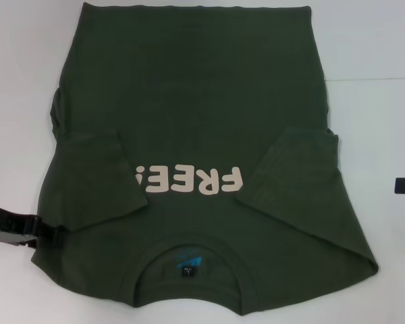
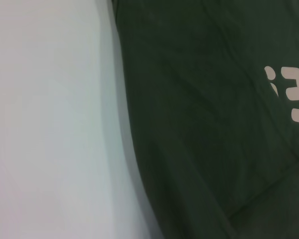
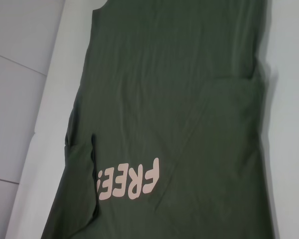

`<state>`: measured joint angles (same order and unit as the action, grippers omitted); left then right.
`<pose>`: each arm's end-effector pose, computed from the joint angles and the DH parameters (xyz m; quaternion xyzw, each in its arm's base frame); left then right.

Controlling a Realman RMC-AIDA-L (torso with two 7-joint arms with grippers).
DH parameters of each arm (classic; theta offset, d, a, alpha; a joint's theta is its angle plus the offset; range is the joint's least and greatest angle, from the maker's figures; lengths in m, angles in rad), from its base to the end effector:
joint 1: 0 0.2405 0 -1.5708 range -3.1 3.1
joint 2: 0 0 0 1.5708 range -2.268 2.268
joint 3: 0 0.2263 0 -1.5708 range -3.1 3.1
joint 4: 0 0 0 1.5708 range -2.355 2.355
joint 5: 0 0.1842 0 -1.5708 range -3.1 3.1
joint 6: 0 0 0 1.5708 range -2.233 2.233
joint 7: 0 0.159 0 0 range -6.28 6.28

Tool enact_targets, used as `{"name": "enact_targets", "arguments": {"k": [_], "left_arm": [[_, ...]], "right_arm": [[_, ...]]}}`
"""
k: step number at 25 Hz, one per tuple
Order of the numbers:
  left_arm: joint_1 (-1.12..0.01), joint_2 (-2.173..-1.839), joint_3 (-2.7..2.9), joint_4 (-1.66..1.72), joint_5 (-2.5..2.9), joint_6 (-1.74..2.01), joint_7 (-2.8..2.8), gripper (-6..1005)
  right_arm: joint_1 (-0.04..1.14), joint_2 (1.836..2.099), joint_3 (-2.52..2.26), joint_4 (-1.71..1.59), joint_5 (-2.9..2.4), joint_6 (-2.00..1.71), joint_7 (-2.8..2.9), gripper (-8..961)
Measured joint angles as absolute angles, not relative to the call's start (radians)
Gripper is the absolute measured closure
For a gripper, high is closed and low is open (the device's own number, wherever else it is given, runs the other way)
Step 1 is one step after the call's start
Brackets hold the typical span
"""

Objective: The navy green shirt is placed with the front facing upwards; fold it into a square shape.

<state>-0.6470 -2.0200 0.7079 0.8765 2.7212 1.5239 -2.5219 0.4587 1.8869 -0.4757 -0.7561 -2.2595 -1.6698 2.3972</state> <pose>-0.2796 0.3174 0.0399 -0.7651 -0.6165 0.0677 0.1733 0.2943 0.2881 0.0933 -0.7108 0.6643 0.1961 0.1227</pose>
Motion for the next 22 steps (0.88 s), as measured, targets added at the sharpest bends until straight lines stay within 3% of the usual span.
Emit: {"name": "enact_targets", "arguments": {"k": [7,10,15,18,22], "left_arm": [[-0.646,-2.023,0.71,0.877,2.725,1.518,-2.53,513],[-0.646,-2.023,0.708,0.88,2.725,1.52,-2.534,748],[-0.646,-2.021,0.705,0.883,2.718,1.521,-2.534,949],[-0.646,-2.02,0.703,0.882,2.717,1.521,-2.53,962],[-0.65,-2.021,0.701,0.882,2.716,1.522,-2.527,970]], "right_arm": [[0.46,1.885,-0.478,-0.756,-2.259,-1.671,2.397,38],[0.46,1.876,-0.487,-0.756,-2.26,-1.676,2.403,38],[0.479,1.843,-0.518,-0.771,-2.315,-1.712,2.475,38],[0.513,1.827,-0.524,-0.807,-2.41,-1.741,2.539,38],[0.579,1.83,-0.531,-0.836,-2.533,-1.79,2.579,38]]}}
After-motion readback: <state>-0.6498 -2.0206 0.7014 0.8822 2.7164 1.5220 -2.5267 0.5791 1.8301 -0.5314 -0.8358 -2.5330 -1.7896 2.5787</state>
